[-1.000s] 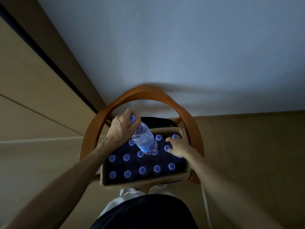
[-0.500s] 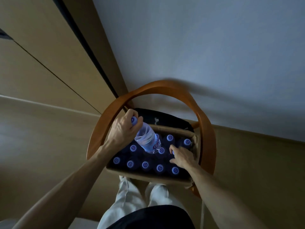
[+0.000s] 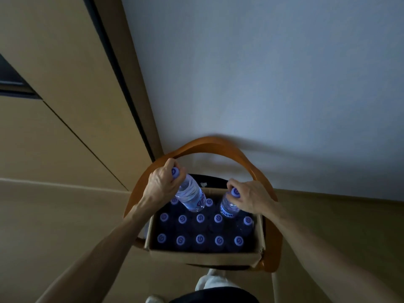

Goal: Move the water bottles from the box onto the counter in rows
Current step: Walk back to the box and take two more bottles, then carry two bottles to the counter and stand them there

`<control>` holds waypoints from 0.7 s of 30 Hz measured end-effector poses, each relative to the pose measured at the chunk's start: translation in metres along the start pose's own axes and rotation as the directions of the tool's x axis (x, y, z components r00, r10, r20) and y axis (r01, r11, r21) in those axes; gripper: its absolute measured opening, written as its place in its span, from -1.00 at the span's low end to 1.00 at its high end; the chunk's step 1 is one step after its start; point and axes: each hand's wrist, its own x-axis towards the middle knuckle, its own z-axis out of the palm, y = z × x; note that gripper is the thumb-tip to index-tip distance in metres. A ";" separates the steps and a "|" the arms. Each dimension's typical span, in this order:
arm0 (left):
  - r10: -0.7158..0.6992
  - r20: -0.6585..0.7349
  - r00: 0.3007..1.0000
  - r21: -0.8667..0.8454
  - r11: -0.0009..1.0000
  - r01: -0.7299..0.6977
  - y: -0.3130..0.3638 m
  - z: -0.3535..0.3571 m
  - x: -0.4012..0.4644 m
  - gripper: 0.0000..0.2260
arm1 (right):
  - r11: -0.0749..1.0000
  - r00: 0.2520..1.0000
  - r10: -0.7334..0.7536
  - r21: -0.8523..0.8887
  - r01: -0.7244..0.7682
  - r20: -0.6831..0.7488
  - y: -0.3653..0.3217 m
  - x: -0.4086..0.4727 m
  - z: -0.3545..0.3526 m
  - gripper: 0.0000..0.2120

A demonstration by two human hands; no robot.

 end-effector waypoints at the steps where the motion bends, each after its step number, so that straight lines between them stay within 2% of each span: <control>1: 0.015 -0.011 1.000 -0.011 1.000 -0.015 0.000 -0.010 0.000 -0.86 | 1.000 0.999 0.009 0.005 -0.008 -0.031 -0.007 0.003 -0.010 -0.79; 5: 0.077 -0.115 0.990 -0.016 0.997 -0.080 0.002 -0.060 -0.005 -0.87 | 0.998 0.970 0.049 -0.012 -0.054 -0.238 -0.051 0.018 -0.049 -0.77; 8: 0.109 -0.225 0.968 0.015 0.994 -0.109 0.004 -0.106 -0.013 -0.87 | 0.997 0.940 0.061 -0.025 -0.074 -0.336 -0.094 0.038 -0.079 -0.76; 12: 0.116 -0.353 0.928 0.057 0.993 -0.103 0.001 -0.171 -0.028 -0.84 | 0.992 0.881 -0.066 -0.126 0.008 -0.468 -0.165 0.065 -0.121 -0.78; 18: 0.087 -0.495 0.865 0.023 0.996 -0.087 -0.032 -0.275 -0.061 -0.79 | 0.991 0.799 -0.108 0.003 0.136 -0.592 -0.284 0.104 -0.170 -0.84; 21: 0.086 -0.560 0.824 0.067 0.996 -0.059 -0.051 -0.324 -0.080 -0.72 | 0.977 0.768 -0.104 0.081 0.199 -0.631 -0.351 0.128 -0.184 -0.83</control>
